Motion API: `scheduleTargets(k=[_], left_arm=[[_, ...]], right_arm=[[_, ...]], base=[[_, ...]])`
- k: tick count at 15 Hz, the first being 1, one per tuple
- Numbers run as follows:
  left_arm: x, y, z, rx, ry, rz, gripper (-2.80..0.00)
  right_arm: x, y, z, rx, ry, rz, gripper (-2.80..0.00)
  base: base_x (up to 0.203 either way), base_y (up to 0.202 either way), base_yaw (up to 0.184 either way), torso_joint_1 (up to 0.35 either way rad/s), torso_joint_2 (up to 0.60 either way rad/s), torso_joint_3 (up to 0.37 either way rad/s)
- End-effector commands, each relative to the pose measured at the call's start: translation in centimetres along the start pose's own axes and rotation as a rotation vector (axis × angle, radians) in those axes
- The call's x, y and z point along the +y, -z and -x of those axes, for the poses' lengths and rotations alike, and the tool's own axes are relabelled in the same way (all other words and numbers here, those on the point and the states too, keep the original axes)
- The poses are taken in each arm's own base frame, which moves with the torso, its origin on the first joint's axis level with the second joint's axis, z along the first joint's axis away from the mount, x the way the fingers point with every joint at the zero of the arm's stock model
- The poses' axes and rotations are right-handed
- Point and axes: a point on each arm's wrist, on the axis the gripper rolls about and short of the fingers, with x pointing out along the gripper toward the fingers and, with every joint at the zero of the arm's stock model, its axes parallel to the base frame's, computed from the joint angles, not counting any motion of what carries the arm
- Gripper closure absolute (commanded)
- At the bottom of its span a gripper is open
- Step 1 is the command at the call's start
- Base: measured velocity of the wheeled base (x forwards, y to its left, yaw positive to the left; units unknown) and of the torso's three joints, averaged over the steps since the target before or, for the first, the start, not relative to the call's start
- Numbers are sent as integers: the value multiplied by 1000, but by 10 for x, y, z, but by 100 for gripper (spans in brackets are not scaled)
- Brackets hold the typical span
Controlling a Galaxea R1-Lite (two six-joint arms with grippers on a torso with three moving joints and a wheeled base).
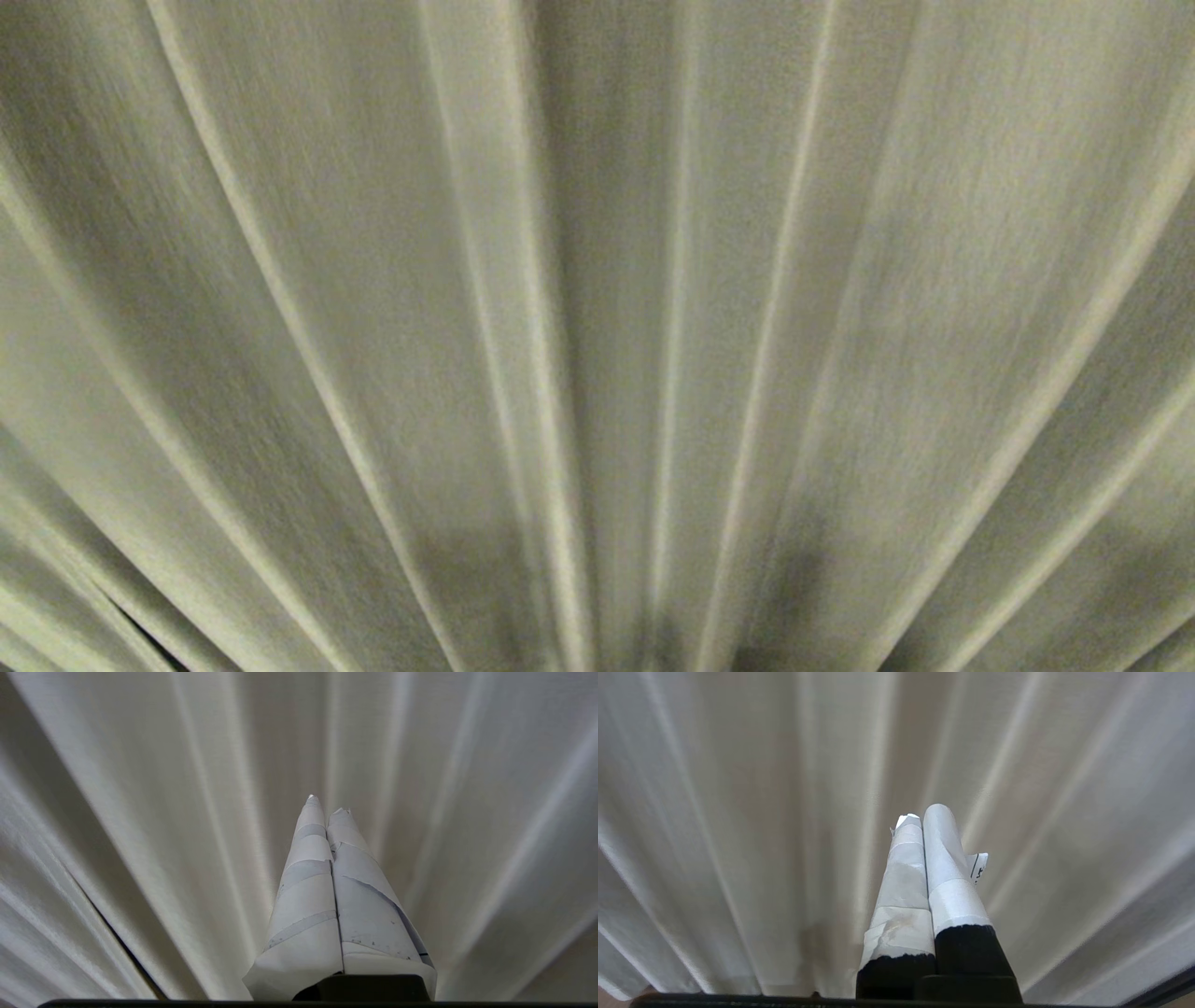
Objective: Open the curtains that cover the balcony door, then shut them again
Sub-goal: Close the outer curtains on both sides
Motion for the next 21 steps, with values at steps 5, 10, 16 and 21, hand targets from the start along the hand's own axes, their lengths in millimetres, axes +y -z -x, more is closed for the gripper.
scheduleTargets(k=[5,10,16,21], left_arm=[[0,0,0,0,1,0,0],[0,0,0,0,1,1,0],[0,0,0,0,1,9,0],[0,0,0,0,1,12,0]], right_arm=[[0,0,0,1,-1,2,0],[0,0,0,-1,-1,2,0],[0,0,0,-1,-1,2,0],[0,0,0,-1,-1,2,0]], base=[[0,0,0,0,0,0],[0,0,0,0,0,0],[1,97,-4,2,-1,2],[0,195,0,1,1,2]])
